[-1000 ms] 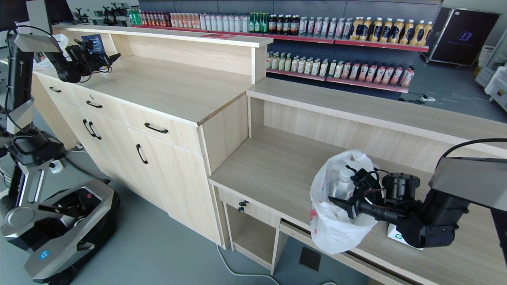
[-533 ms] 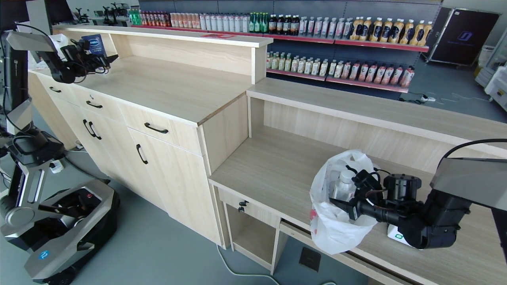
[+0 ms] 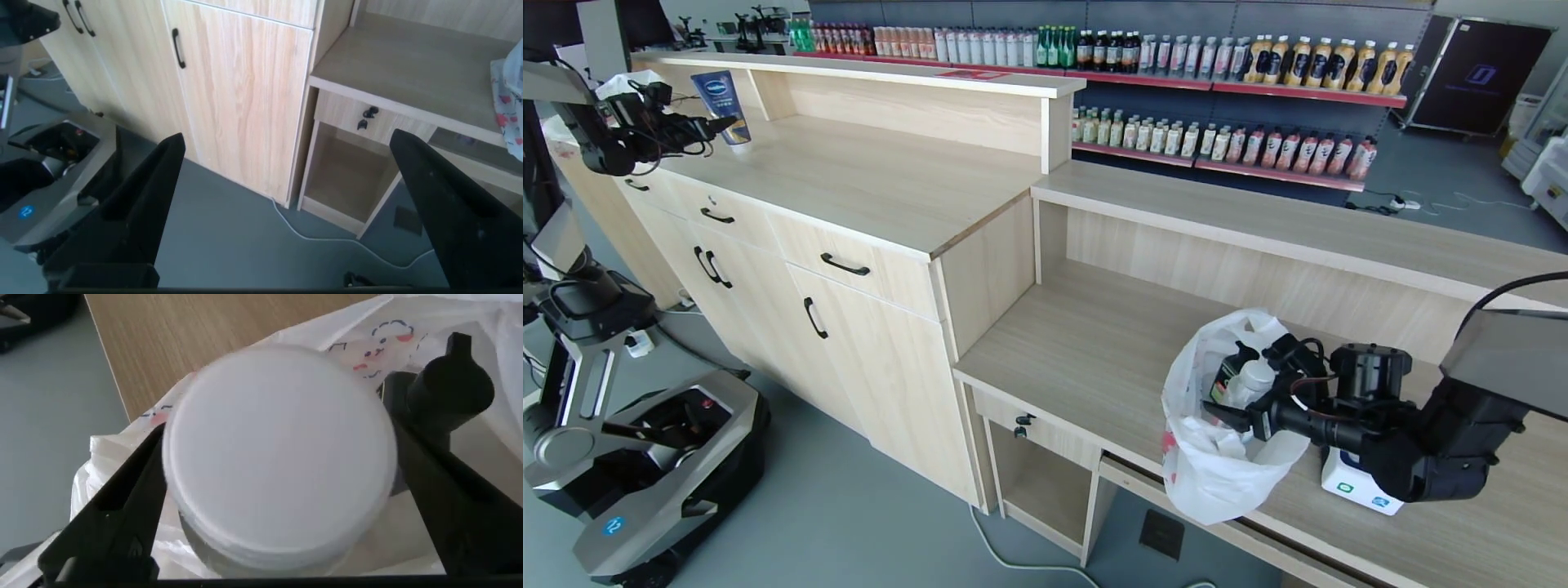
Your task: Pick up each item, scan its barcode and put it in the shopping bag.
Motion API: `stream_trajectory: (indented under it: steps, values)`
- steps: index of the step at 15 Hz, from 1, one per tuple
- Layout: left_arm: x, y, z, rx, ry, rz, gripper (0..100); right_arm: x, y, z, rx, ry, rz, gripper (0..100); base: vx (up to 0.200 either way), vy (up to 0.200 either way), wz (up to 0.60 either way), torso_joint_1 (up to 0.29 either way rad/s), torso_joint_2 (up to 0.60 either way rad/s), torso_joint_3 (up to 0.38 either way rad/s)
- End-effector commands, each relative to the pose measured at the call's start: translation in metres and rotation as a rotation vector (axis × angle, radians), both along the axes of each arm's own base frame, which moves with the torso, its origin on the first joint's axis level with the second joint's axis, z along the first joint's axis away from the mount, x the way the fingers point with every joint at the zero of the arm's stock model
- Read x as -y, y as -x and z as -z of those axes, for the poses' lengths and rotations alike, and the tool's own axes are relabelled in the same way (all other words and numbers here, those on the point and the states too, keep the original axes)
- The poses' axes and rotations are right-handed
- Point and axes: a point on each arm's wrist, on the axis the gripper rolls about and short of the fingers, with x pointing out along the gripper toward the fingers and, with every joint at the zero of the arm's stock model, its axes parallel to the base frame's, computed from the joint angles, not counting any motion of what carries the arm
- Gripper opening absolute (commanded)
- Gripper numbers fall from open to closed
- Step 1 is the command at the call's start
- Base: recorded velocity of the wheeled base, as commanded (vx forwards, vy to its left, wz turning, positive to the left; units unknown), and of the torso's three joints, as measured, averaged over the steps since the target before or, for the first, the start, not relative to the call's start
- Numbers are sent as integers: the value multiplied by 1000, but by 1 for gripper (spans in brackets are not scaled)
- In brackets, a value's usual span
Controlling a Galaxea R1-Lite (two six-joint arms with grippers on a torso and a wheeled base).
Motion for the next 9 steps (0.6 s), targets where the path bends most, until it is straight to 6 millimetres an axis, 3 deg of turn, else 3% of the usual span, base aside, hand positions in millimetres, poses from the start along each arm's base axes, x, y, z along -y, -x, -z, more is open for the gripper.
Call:
stream_trajectory:
  steps: [1,4,6,7,8,9]
  values:
    - [0,0,0,0,0,0,100,4,14,-60,100,-26,25,100,0,0,0,0,0,0]
    - [0,0,0,0,0,0,100,24,51,-116,164,-15,88,100,0,0,0,0,0,0]
    - [0,0,0,0,0,0,100,36,67,-134,186,-4,132,100,0,0,0,0,0,0]
    - [0,0,0,0,0,0,100,47,84,-150,192,7,173,100,0,0,0,0,0,0]
    - [0,0,0,0,0,0,100,48,85,-151,193,8,176,100,0,0,0,0,0,0]
    - [0,0,0,0,0,0,100,64,101,-165,238,86,236,100,0,0,0,0,0,0]
